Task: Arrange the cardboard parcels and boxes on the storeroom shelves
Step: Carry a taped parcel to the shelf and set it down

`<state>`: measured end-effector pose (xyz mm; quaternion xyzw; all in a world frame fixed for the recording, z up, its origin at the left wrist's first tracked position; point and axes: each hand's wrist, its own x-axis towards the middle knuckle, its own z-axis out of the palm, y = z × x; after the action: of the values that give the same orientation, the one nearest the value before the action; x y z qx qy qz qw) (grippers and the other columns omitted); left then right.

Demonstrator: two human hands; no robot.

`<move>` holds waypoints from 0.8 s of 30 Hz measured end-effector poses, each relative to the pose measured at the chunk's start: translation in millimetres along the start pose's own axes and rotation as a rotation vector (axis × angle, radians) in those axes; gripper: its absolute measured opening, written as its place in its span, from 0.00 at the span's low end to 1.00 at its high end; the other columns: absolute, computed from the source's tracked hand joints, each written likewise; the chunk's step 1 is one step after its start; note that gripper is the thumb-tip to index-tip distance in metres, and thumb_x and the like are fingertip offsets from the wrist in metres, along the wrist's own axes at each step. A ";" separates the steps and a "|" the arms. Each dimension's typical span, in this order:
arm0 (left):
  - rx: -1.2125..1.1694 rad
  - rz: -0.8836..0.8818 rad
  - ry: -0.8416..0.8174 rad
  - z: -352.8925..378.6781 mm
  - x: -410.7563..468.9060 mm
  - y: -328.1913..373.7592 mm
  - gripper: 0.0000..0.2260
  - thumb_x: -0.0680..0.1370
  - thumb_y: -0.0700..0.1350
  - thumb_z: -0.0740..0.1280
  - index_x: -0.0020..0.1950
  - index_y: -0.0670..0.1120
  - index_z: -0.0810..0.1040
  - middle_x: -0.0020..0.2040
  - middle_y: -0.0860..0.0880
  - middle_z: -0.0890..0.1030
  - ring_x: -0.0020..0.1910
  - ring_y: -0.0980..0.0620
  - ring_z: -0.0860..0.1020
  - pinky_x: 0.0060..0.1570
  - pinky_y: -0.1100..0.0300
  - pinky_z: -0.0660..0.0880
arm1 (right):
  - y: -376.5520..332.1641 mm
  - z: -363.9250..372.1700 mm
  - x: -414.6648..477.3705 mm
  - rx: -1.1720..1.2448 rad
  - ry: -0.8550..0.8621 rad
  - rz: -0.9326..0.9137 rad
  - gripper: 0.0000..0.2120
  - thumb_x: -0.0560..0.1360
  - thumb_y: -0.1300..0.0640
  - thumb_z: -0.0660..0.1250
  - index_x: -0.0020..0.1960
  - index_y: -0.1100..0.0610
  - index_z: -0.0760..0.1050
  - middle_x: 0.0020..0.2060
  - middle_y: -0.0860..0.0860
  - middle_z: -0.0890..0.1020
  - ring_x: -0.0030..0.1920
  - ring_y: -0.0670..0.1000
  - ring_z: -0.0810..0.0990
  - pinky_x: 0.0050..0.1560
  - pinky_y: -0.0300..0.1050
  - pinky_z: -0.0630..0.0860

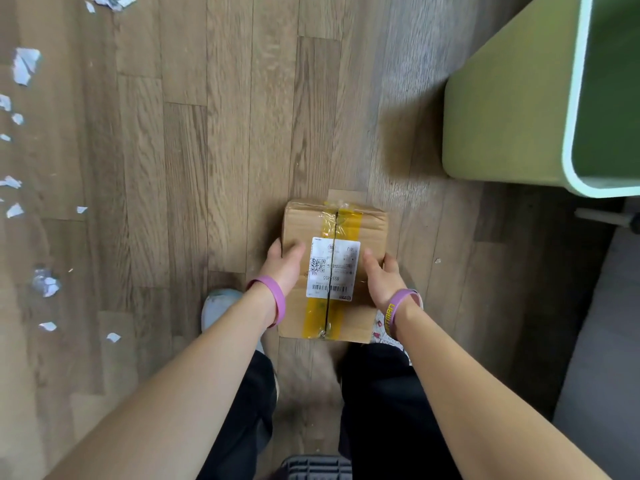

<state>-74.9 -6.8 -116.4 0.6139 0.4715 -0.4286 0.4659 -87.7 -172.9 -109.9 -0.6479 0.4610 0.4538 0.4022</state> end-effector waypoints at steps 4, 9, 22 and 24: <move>-0.027 0.032 -0.011 -10.5 -28.7 20.4 0.22 0.83 0.55 0.59 0.77 0.56 0.65 0.66 0.55 0.74 0.67 0.49 0.71 0.70 0.53 0.64 | -19.8 -9.9 -29.7 0.031 0.000 -0.053 0.30 0.83 0.41 0.53 0.81 0.52 0.52 0.77 0.51 0.63 0.76 0.55 0.62 0.73 0.48 0.58; -0.050 0.094 -0.005 -47.5 -114.8 91.0 0.27 0.84 0.59 0.56 0.81 0.55 0.56 0.78 0.53 0.65 0.76 0.47 0.64 0.74 0.46 0.58 | -86.0 -38.3 -108.0 0.112 0.015 -0.169 0.30 0.83 0.40 0.54 0.81 0.50 0.54 0.76 0.51 0.65 0.75 0.56 0.65 0.75 0.56 0.61; -0.055 0.651 0.083 -187.8 -531.0 359.5 0.29 0.84 0.62 0.52 0.81 0.48 0.56 0.79 0.47 0.63 0.77 0.46 0.62 0.76 0.45 0.59 | -333.4 -185.0 -526.8 0.266 0.062 -0.666 0.28 0.82 0.37 0.53 0.78 0.49 0.61 0.71 0.52 0.72 0.69 0.58 0.72 0.71 0.63 0.67; -0.073 0.742 0.098 -205.2 -594.8 392.4 0.28 0.84 0.61 0.52 0.80 0.47 0.60 0.70 0.45 0.73 0.72 0.46 0.68 0.75 0.46 0.61 | -362.7 -208.2 -594.2 0.294 0.096 -0.752 0.27 0.82 0.37 0.53 0.77 0.48 0.62 0.70 0.52 0.73 0.68 0.57 0.73 0.70 0.62 0.68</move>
<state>215.0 39.1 564.5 0.7458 0.2534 -0.1838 0.5880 209.7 -139.4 552.2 -0.7274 0.2703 0.1737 0.6063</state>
